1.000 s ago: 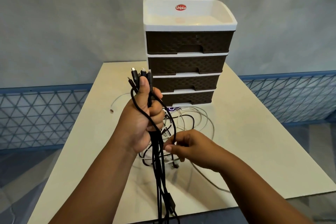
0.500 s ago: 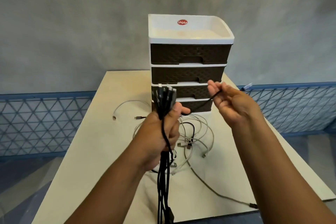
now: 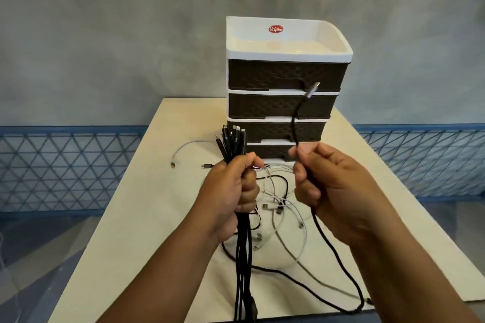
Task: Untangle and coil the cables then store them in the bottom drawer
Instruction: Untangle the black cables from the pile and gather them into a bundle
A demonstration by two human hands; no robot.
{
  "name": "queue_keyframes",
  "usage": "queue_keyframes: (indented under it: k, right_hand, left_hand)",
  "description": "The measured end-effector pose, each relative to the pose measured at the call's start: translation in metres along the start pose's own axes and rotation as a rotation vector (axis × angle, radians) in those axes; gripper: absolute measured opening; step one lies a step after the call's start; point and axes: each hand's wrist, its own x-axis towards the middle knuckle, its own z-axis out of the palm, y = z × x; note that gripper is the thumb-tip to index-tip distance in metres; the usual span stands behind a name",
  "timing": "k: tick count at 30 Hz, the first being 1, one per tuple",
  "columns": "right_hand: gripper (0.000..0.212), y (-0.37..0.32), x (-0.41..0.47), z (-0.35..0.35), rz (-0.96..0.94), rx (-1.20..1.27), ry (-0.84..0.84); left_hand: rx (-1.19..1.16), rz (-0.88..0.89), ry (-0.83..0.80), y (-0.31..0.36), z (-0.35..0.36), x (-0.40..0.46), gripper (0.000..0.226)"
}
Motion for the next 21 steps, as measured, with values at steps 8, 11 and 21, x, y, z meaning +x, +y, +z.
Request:
queue_keyframes:
  k: [8, 11, 21]
  right_hand:
    - [0.017, 0.047, -0.013, 0.031, -0.123, -0.274, -0.021]
    - [0.019, 0.058, -0.012, 0.031, -0.154, -0.412, -0.047]
    - [0.036, 0.078, -0.016, -0.023, 0.224, -0.426, -0.543]
  left_hand:
    - [-0.023, 0.026, 0.1, -0.004, 0.006, -0.002, 0.062]
    - [-0.019, 0.036, 0.138, -0.005, 0.006, -0.001, 0.042]
    - [-0.394, 0.075, 0.06, 0.018, -0.029, 0.009, 0.042]
